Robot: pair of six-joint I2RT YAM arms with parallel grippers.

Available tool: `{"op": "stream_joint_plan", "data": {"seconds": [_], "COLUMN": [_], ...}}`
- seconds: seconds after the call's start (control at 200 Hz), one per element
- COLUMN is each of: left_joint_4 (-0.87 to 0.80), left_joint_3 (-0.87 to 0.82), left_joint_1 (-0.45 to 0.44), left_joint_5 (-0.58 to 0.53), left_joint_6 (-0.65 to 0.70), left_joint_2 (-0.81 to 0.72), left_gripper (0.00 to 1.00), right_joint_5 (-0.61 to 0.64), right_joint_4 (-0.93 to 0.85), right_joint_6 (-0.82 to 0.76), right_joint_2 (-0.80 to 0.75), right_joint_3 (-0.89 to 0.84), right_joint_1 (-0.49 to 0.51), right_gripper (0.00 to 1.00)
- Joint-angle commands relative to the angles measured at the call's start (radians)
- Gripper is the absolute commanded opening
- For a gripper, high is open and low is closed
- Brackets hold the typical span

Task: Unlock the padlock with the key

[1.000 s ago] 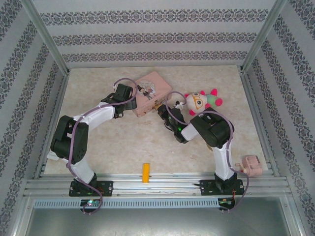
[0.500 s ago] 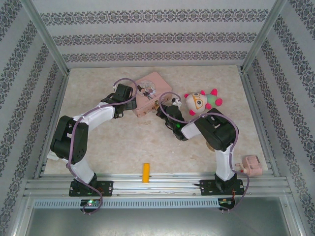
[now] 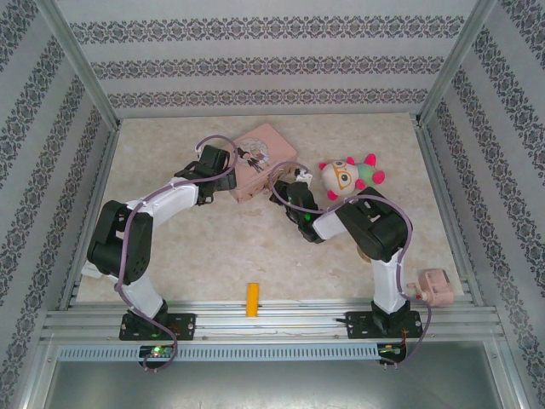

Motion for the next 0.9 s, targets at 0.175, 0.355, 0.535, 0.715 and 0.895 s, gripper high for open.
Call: {"op": "stream_joint_plan", "data": {"seconds": [0.175,0.355,0.535,0.715,0.895], "left_joint_4": [-0.111,-0.105,-0.100,-0.099,-0.092], "left_joint_3": [-0.027,-0.034,-0.039,-0.044,-0.049], "left_joint_1": [0.026,0.027,0.027,0.027,0.026], "left_joint_5": [-0.030,-0.027,-0.018,-0.017,-0.017], "left_joint_6": [0.011,0.010,0.007,0.005,0.006], "left_joint_2": [-0.001,0.002,0.002,-0.004,-0.014], "left_gripper": [0.90,0.90,0.90,0.90,0.90], "right_joint_5": [0.096,0.144,0.164,0.157,0.164], "right_joint_4": [0.247,0.250,0.240,0.212,0.193], "right_joint_6": [0.203,0.370,0.437,0.421,0.382], "right_joint_2": [0.076,0.124,0.152,0.132,0.034], "right_joint_3": [0.019,0.042,0.106,0.141,0.044], "right_joint_1": [-0.031,-0.031,-0.023,-0.015,-0.018], "right_gripper": [0.00,0.00,0.00,0.00,0.00]}}
